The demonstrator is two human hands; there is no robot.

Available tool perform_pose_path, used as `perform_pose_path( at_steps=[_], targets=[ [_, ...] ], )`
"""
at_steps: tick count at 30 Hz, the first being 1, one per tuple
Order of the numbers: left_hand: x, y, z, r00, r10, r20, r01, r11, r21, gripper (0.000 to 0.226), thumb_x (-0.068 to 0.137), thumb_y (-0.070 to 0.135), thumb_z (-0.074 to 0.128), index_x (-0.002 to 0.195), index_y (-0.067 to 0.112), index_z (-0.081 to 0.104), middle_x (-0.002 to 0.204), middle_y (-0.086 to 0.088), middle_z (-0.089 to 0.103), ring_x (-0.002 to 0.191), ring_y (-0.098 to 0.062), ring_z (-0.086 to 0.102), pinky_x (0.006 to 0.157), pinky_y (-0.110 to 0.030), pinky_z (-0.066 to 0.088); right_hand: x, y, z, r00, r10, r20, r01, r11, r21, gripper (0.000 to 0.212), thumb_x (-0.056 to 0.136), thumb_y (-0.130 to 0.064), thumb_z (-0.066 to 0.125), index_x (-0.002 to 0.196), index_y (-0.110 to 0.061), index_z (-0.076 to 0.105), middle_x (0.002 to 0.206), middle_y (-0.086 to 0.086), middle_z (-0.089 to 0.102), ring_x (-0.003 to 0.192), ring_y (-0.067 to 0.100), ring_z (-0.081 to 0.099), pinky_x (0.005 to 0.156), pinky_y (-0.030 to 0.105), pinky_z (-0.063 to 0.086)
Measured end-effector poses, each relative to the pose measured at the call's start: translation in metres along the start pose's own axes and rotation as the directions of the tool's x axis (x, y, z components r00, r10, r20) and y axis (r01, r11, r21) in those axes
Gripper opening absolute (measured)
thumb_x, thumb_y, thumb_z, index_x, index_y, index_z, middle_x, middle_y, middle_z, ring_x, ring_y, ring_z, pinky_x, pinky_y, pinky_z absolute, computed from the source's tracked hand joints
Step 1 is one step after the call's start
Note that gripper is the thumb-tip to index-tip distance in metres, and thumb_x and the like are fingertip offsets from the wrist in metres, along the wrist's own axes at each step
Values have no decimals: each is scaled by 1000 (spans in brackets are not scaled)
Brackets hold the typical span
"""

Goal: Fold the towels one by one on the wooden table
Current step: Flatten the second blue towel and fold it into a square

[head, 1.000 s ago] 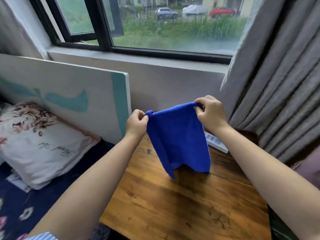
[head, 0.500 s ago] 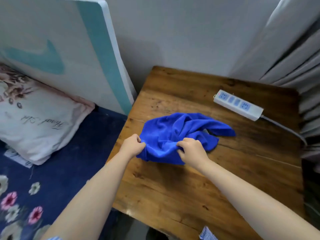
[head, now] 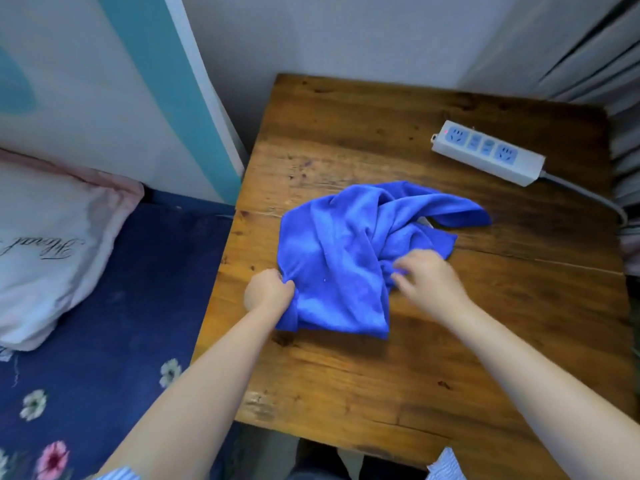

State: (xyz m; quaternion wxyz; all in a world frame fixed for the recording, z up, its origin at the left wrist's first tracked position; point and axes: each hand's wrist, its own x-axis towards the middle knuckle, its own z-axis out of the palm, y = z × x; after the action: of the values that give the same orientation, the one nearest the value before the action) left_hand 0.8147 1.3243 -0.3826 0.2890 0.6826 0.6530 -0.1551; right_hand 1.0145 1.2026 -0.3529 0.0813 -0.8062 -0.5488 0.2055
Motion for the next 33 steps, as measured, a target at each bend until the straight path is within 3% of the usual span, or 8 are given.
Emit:
perform_pose_path(
  at_steps=[4, 9, 13, 18, 20, 23, 29, 33],
  targets=[
    [6, -7, 1, 996, 77, -53, -79, 996, -41, 29, 94, 19, 40, 83, 4, 62, 103, -21, 65, 99, -37, 57, 68, -32, 38, 18, 2, 11, 998, 11, 60, 7, 954, -300, 46, 35, -7, 86, 78, -4, 71, 80, 19, 66, 67, 38, 63, 55, 39, 48],
    [13, -31, 2, 990, 123, -68, -127, 990, -67, 38, 97, 20, 38, 61, 9, 45, 82, -18, 55, 83, -36, 51, 62, -30, 30, 14, -3, 29, 997, -70, 13, 66, 856, -513, 15, 53, -4, 51, 43, -12, 60, 49, 1, 56, 51, 22, 56, 59, 23, 32],
    [18, -45, -2, 982, 169, -80, -177, 978, -107, 29, 95, 16, 42, 80, 1, 62, 83, -18, 57, 78, -30, 47, 62, -30, 31, -7, 4, 23, 992, -120, -46, 79, 848, -523, 4, 37, -11, 55, 41, -11, 57, 45, 0, 53, 52, 24, 58, 58, 30, 16],
    [15, -42, -13, 977, 198, -78, -206, 972, -116, 22, 89, 11, 51, 103, 5, 66, 112, -16, 64, 107, -34, 56, 83, -32, 44, -54, -18, -3, 929, 91, 360, 171, 757, -631, 17, 65, -18, 66, 80, -11, 69, 85, 3, 68, 92, 24, 59, 82, 35, 36],
    [11, -35, -15, 983, 184, -29, -185, 979, -84, 19, 86, 9, 52, 98, 7, 67, 110, -15, 65, 105, -33, 57, 80, -30, 44, -63, -28, -5, 757, 246, 606, 207, 789, -579, 26, 85, -14, 46, 105, -10, 62, 110, 6, 63, 110, 24, 51, 93, 36, 33],
    [3, -25, -15, 982, 181, 47, -177, 982, -63, 15, 82, 4, 50, 86, 10, 63, 104, -17, 66, 100, -33, 58, 72, -27, 40, -64, -36, -2, 567, 334, 753, 127, 868, -481, 28, 88, -11, 45, 109, -3, 62, 98, 13, 65, 88, 28, 52, 71, 30, 41],
    [0, -19, -3, 970, 241, 28, -238, 968, -80, 13, 88, 18, 52, 92, 8, 60, 107, -17, 64, 102, -34, 58, 77, -31, 44, -46, -16, 3, 867, 385, 316, -362, 923, -130, 37, 94, -28, 43, 62, -13, 51, 81, 12, 63, 89, 30, 56, 64, 29, 33],
    [0, -20, 5, 954, 301, -22, -301, 950, -84, 19, 90, 19, 51, 88, 4, 63, 100, -20, 65, 95, -36, 58, 72, -33, 43, -47, -26, 29, 800, 532, 277, -595, 762, 254, 53, 89, -41, 54, 49, -13, 32, 50, 2, 35, 53, 17, 37, 49, 27, 23]
  ],
)
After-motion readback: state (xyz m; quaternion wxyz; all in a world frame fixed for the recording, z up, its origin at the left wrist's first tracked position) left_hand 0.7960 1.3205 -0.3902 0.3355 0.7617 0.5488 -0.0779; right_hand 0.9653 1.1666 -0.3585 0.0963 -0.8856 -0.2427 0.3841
